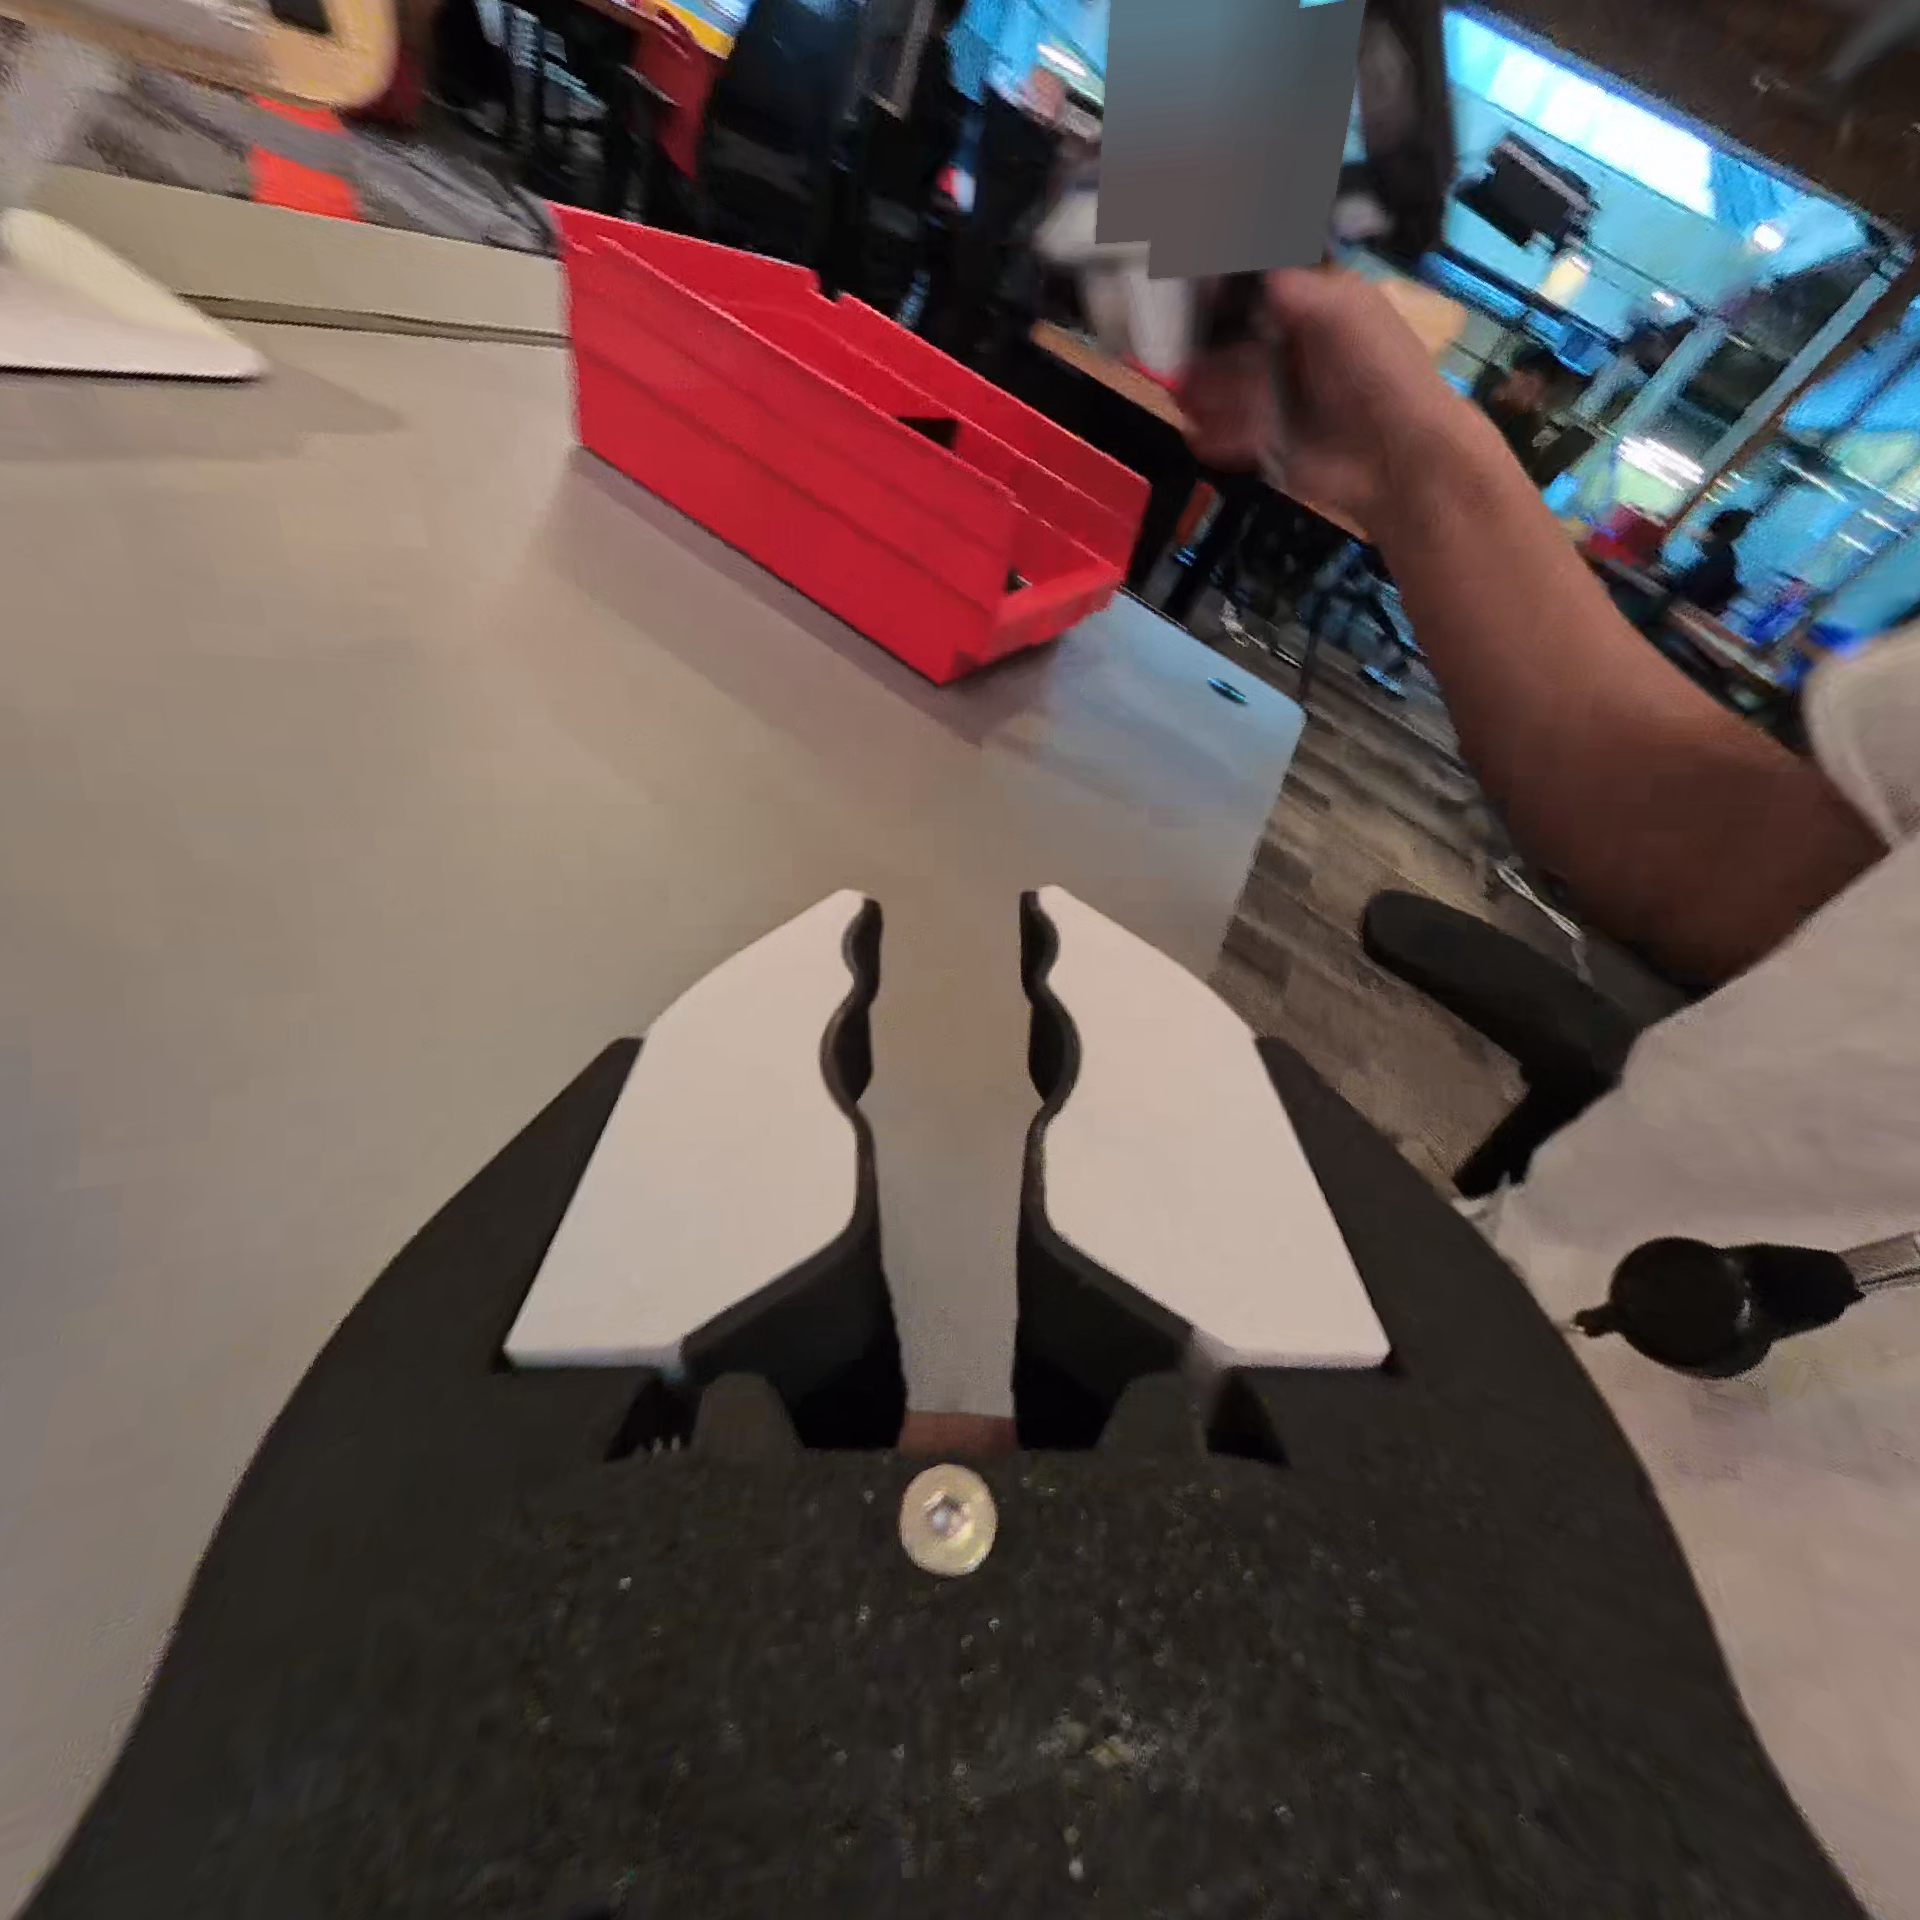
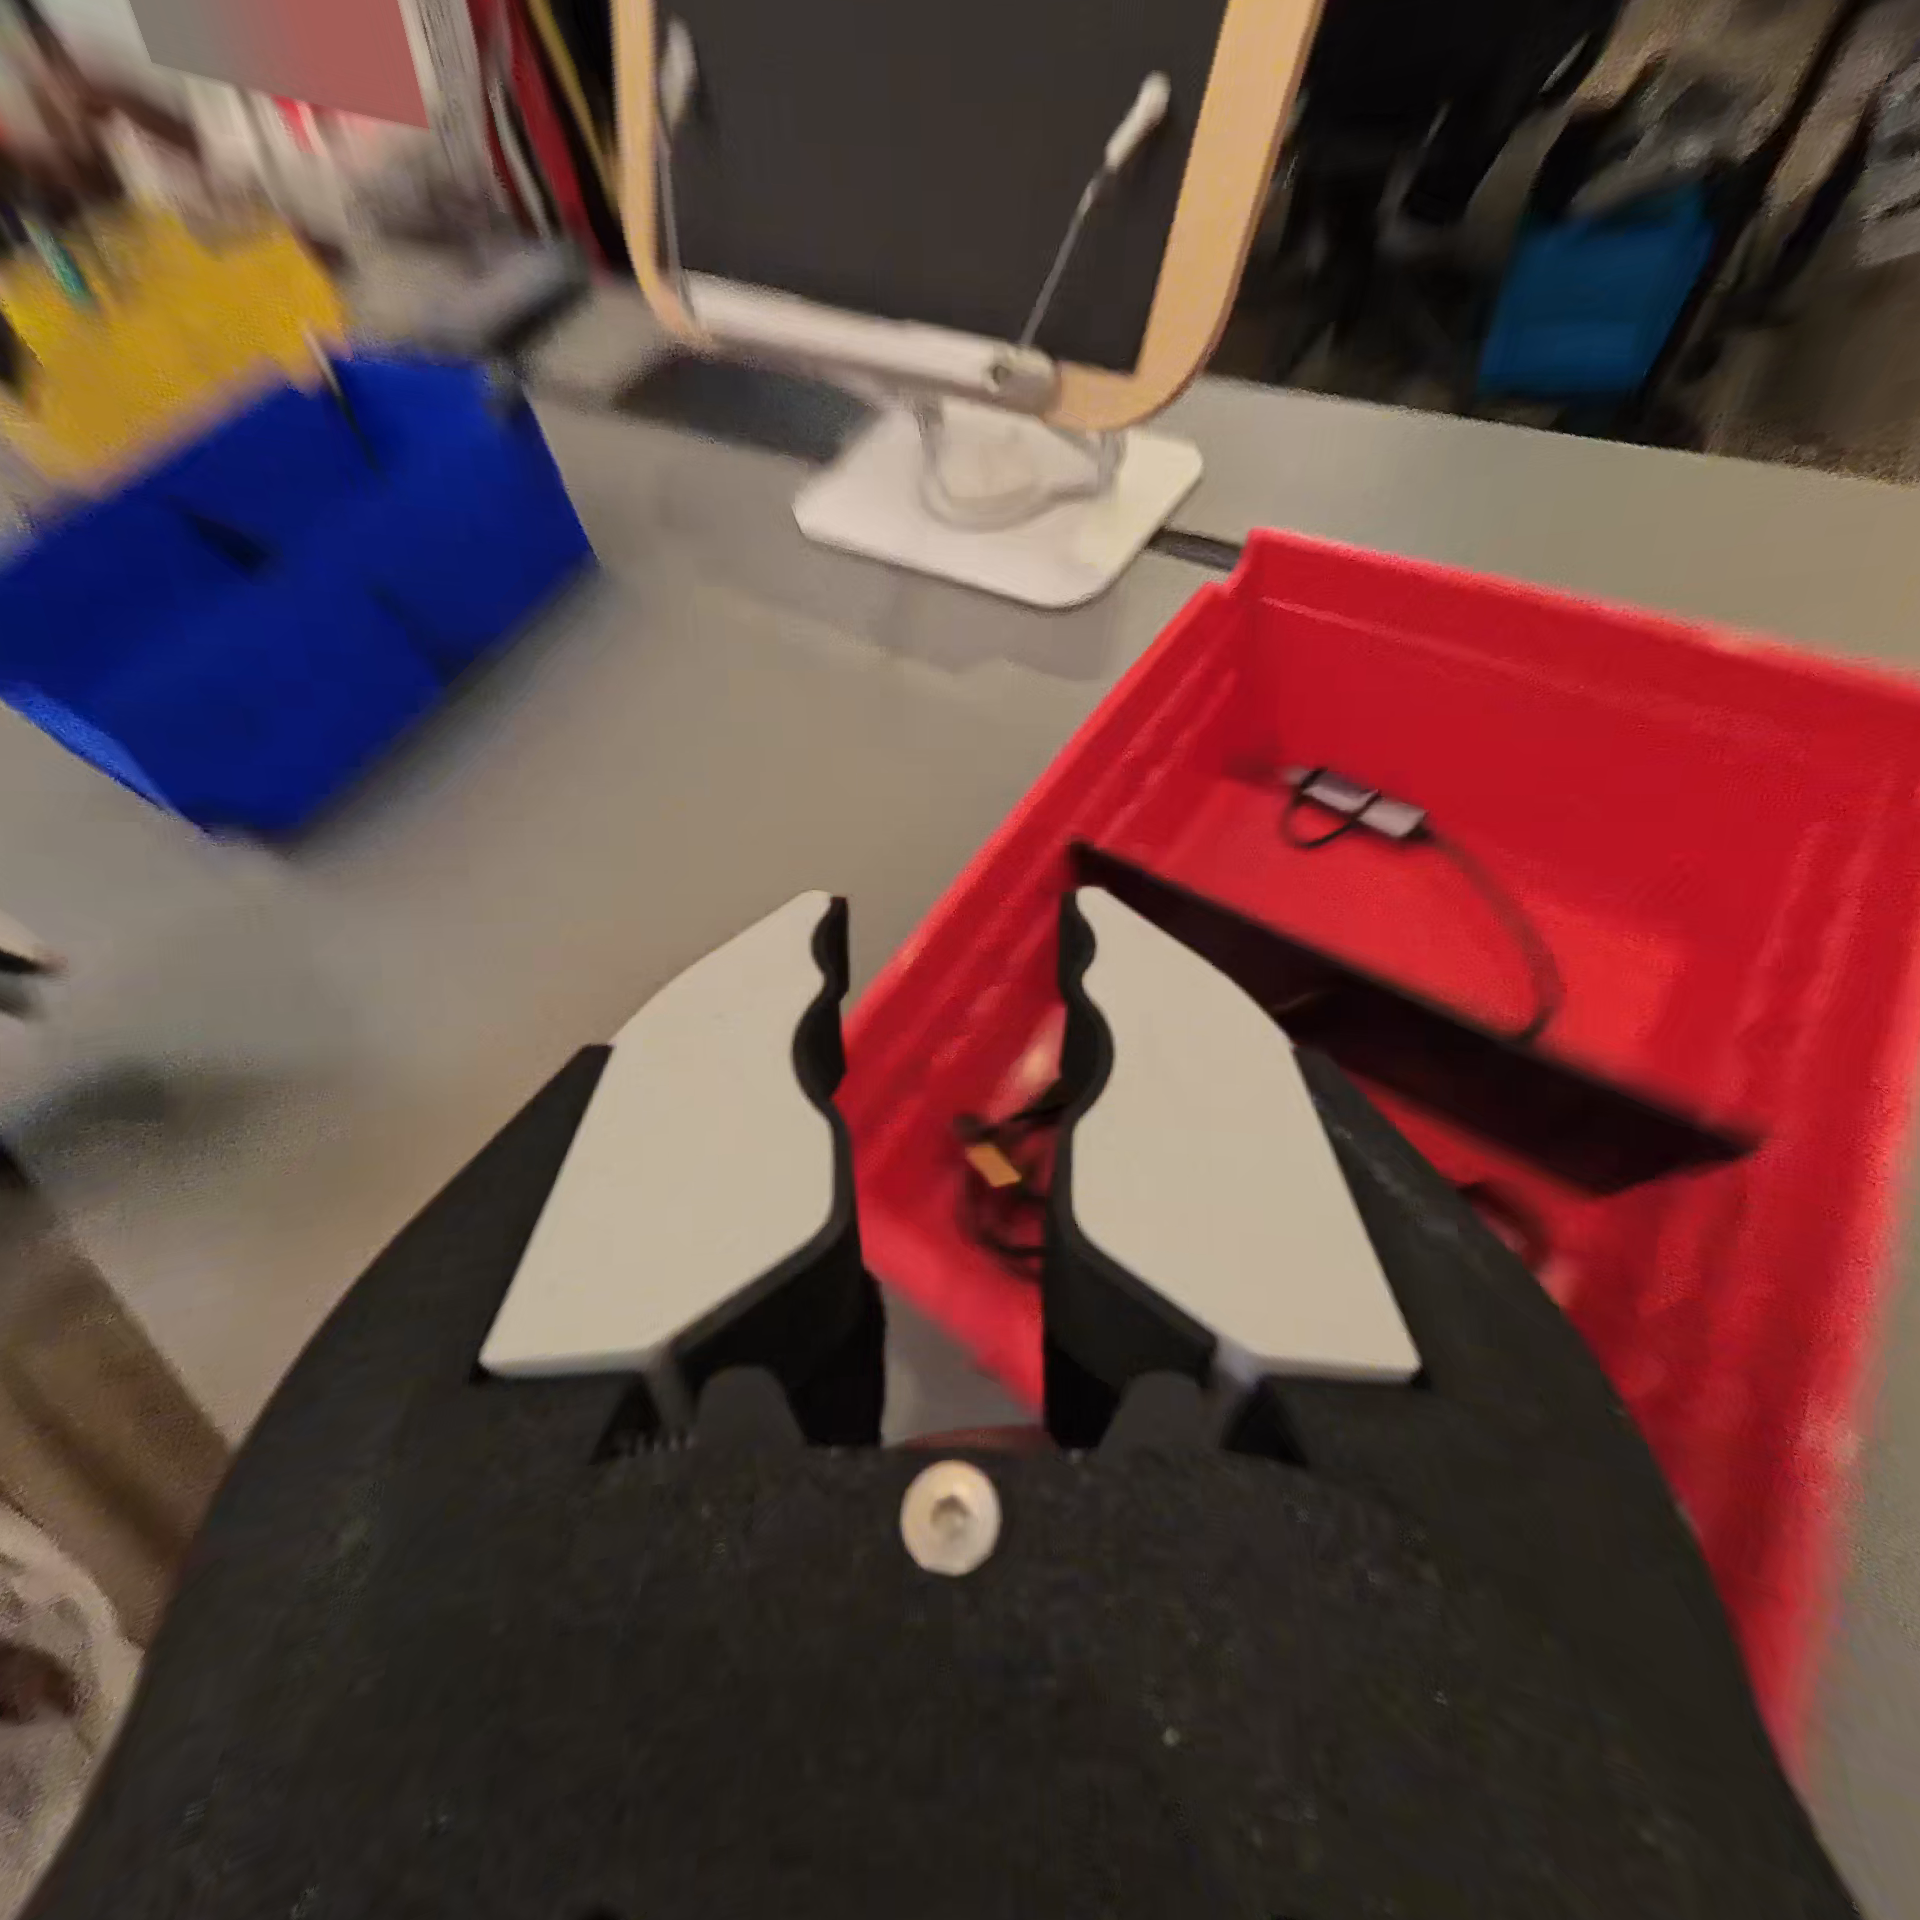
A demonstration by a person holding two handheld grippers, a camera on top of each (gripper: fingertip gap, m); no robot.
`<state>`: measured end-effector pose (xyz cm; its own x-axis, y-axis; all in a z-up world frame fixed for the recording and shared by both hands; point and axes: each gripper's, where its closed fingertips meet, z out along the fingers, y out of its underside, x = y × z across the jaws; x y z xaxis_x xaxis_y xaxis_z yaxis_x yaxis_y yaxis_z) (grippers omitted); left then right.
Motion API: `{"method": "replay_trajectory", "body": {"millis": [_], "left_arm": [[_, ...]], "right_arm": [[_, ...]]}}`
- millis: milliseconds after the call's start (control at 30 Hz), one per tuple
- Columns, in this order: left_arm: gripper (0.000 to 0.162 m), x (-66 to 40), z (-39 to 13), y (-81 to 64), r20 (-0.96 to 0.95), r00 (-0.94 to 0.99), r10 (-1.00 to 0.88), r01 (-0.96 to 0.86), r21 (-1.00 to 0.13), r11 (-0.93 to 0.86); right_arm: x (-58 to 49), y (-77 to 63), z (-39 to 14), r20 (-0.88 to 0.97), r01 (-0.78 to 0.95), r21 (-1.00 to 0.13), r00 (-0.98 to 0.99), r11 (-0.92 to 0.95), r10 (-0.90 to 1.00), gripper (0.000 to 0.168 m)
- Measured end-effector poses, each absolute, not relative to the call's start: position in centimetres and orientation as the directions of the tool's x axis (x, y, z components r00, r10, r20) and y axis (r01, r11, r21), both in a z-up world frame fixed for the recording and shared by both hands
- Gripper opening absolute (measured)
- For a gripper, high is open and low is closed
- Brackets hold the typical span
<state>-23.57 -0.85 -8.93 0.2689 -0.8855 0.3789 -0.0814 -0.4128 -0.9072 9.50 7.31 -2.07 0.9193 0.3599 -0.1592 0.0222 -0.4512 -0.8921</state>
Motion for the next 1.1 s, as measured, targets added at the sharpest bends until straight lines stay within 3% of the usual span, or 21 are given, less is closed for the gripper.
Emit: {"method": "replay_trajectory", "body": {"millis": [100, 167, 300, 367, 533, 733, 900, 1100], "left_arm": [[0.028, -26.0, -9.5, 0.9, 0.33, 0.432, -0.839, -0.05, -0.92, -0.388], [0.032, -27.2, -10.1, 1.9, 0.252, 0.515, -0.819, -0.101, -0.931, -0.35], [0.034, -27.9, -10.2, 2.8, 0.22, 0.526, -0.822, -0.119, -0.937, -0.327], [0.035, -27.6, -10.3, 2.9, 0.256, 0.5, -0.827, -0.109, -0.929, -0.353], [0.035, -27.4, -9.6, 2.6, 0.261, 0.467, -0.845, -0.121, -0.928, -0.353], [0.032, -31.4, -3.9, 6.0, 0.279, 0.439, -0.854, -0.081, -0.934, -0.347], [0.034, -35.5, -3.3, 14.2, 0.13, 0.514, -0.848, -0.303, -0.898, -0.32], [0.037, -38.5, -8.8, 26.8, -0.139, 0.579, -0.803, -0.647, -0.678, -0.349]], "right_arm": [[4.7, 1.0, -6.5, -0.399, -0.287, -0.888, 0.87, -0.359, 0.289, 0.031], [1.4, -1.6, -10.4, -0.437, -0.331, -0.875, 0.854, -0.353, 0.284, 0.026], [-0.5, -2.6, -10.7, -0.102, 0.017, -0.954, 0.921, -0.299, 0.375, 0.028], [-0.3, -1.8, -10.2, 0.012, 0.106, -0.969, 0.921, -0.221, 0.389, 0.025], [-2.2, -1.6, -10.3, -0.087, 0.025, -0.971, 0.89, -0.239, 0.447, 0.022], [-2.5, -1.0, -10.7, -0.073, 0.037, -0.974, 0.883, -0.223, 0.464, 0.017], [-2.5, -0.9, -10.4, -0.144, -0.031, -0.971, 0.868, -0.238, 0.475, 0.017], [-2.4, -0.9, -11.3, -0.078, 0.056, -0.963, 0.88, -0.264, 0.469, 0.017]]}}
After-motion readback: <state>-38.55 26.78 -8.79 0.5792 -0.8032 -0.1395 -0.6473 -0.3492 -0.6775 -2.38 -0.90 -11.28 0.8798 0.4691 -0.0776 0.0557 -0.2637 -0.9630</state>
